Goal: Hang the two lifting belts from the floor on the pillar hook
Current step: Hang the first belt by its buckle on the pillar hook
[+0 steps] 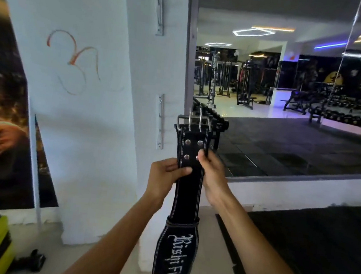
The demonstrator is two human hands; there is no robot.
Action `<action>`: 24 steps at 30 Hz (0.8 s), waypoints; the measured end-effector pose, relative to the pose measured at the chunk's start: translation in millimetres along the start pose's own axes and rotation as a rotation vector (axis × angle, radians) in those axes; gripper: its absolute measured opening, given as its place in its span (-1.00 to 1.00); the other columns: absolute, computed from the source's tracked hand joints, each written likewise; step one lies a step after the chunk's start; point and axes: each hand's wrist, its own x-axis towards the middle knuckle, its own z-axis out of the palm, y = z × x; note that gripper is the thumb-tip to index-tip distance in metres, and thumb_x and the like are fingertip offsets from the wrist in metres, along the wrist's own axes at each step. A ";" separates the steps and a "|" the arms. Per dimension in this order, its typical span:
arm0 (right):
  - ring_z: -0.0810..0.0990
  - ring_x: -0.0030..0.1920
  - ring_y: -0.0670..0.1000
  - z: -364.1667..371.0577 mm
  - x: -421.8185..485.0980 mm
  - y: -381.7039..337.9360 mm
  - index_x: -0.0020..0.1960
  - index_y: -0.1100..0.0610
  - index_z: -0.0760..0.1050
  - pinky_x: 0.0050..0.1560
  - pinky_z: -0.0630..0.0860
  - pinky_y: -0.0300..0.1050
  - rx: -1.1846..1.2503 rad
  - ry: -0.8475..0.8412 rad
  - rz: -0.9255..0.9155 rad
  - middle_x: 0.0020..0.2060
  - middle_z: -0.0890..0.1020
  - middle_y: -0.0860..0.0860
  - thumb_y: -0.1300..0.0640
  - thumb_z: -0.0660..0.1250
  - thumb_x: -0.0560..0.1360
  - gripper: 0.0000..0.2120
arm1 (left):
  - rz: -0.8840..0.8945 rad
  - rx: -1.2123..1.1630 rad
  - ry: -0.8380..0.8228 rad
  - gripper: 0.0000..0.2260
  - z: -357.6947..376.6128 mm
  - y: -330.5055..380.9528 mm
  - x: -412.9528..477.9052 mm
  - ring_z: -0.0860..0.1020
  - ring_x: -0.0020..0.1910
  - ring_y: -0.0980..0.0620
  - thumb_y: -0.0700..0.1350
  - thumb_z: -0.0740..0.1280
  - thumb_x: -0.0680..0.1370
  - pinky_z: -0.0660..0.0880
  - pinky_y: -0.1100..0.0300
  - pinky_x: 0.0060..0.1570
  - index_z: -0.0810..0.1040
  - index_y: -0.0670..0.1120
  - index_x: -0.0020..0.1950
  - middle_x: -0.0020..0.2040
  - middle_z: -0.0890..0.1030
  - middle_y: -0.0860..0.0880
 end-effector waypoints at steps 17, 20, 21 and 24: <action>0.67 -0.20 -0.14 -11.5 -45.8 -8.8 0.08 0.20 0.56 -0.16 0.58 -0.30 -0.166 0.044 0.032 -0.20 0.69 -0.04 0.16 0.27 0.51 -0.80 | 0.113 -0.193 0.024 -0.80 4.3 44.2 5.3 0.68 -0.15 0.01 -0.34 0.38 0.45 0.61 0.21 -0.16 0.63 -0.28 0.06 -0.18 0.73 -0.04; 0.64 -0.02 0.03 2.3 -22.9 -42.4 0.10 0.09 0.56 0.06 0.57 -0.04 -0.037 0.088 -0.074 -0.03 0.66 0.07 0.11 0.24 0.53 -0.80 | 0.118 -0.211 -0.027 -0.81 17.9 53.7 5.4 0.68 -0.18 0.04 -0.34 0.37 0.45 0.61 0.23 -0.17 0.62 -0.27 0.05 -0.21 0.73 -0.01; 0.63 -0.01 0.07 4.8 -18.3 -48.2 0.08 0.11 0.57 0.08 0.56 0.01 0.025 0.112 -0.068 -0.05 0.66 0.09 0.13 0.25 0.53 -0.82 | 0.115 -0.208 -0.029 -0.83 20.6 51.9 4.3 0.68 -0.20 0.07 -0.32 0.37 0.46 0.61 0.24 -0.17 0.63 -0.27 0.04 -0.23 0.73 0.01; 0.57 0.14 0.16 -0.9 -10.5 -51.1 0.01 0.13 0.61 0.25 0.46 0.12 0.102 0.239 -0.034 -0.02 0.65 0.11 0.15 0.30 0.49 -0.85 | 0.066 -0.016 -0.076 -0.95 18.7 18.1 -20.6 0.63 -0.30 0.16 -0.28 0.39 0.47 0.54 0.26 -0.23 0.65 -0.21 -0.13 -0.34 0.68 0.07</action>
